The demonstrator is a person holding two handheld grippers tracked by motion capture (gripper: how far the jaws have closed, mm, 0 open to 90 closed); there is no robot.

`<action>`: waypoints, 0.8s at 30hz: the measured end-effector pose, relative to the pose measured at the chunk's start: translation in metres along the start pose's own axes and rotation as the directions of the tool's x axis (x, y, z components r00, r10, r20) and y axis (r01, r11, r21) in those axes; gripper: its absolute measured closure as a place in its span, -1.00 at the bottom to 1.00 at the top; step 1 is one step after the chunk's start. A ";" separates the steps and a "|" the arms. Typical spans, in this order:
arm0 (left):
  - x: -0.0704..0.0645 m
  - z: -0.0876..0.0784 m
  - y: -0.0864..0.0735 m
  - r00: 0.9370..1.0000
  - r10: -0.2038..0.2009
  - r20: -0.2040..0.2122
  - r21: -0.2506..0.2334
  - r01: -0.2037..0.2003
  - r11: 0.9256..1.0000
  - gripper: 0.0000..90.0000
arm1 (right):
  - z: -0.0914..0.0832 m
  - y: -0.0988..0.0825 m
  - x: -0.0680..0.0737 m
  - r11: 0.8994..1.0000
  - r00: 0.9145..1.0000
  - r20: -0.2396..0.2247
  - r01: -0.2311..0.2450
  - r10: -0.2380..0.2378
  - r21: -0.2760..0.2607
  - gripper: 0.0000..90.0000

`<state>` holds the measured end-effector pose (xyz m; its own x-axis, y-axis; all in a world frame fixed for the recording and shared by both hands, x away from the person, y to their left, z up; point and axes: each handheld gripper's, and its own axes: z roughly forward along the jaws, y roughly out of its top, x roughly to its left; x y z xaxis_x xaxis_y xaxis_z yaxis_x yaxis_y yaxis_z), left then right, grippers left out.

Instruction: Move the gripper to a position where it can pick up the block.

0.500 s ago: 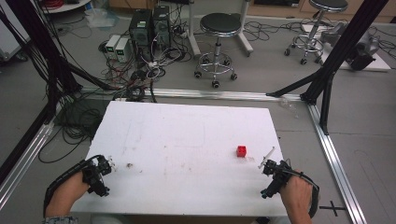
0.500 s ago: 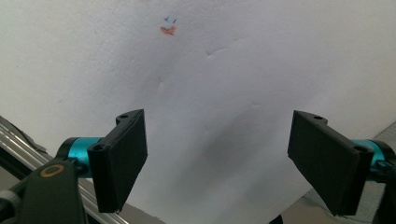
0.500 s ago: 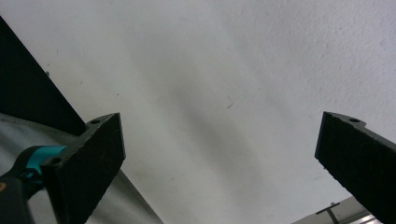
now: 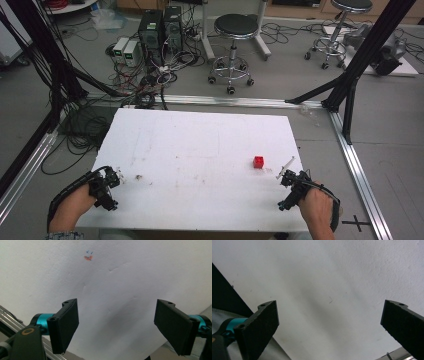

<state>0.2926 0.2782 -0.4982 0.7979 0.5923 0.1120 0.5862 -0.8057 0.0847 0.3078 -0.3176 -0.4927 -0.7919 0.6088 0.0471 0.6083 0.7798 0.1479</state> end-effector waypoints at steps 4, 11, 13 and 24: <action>0.000 0.000 -0.002 1.000 -0.007 -0.003 -0.001 0.007 1.000 -0.55 | -0.001 0.001 -0.004 0.999 1.000 -0.015 -0.013 0.012 -0.046 -0.98; 0.000 0.000 -0.001 1.000 -0.006 0.001 -0.007 0.006 1.000 -0.55 | -0.001 0.002 -0.013 0.998 0.999 -0.009 -0.050 0.050 -0.047 -0.98; 0.000 -0.001 -0.001 1.000 -0.004 0.003 -0.014 0.004 1.000 -0.55 | 0.001 0.003 -0.016 0.999 0.999 -0.021 -0.045 0.044 -0.023 -0.98; 0.001 -0.002 -0.002 1.000 -0.011 -0.002 -0.035 0.011 0.999 -0.55 | 0.009 0.012 -0.031 0.998 0.995 0.076 -0.058 0.058 0.009 -0.98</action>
<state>0.2922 0.2802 -0.4962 0.7910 0.6013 0.1130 0.5898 -0.7985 0.1201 0.3401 -0.3263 -0.5010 -0.7493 0.6620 -0.0193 0.6540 0.7442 0.1362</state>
